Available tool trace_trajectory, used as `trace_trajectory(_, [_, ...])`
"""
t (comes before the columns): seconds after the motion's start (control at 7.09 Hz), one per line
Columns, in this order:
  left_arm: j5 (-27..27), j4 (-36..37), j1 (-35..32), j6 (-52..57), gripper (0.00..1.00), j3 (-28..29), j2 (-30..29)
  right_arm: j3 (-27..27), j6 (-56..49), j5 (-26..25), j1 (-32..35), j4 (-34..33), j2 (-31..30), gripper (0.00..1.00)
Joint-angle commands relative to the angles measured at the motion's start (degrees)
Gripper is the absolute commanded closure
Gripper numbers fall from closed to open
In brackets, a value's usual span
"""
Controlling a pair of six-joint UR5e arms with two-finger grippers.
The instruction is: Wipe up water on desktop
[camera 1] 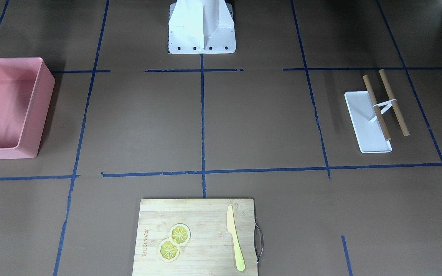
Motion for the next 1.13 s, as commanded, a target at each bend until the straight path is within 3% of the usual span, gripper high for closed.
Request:
trace_trajectory(0.0, [-0.09, 0.0, 0.07, 0.06, 0.0, 0.18, -0.09, -0.16, 0.95, -0.11, 0.06, 0.94, -0.37, 0.0])
trace_trajectory(0.71, [0.0, 0.0, -0.02, -0.03, 0.0, 0.62, -0.09, -1.82, 0.08, 0.32, 0.41, 0.86, -0.72, 0.0])
trace_trajectory(0.99, [0.09, 0.09, -0.02, 0.23, 0.0, 0.1, 0.17, -5.77, -8.22, 0.59, 7.22, 0.86, -3.34, 0.0])
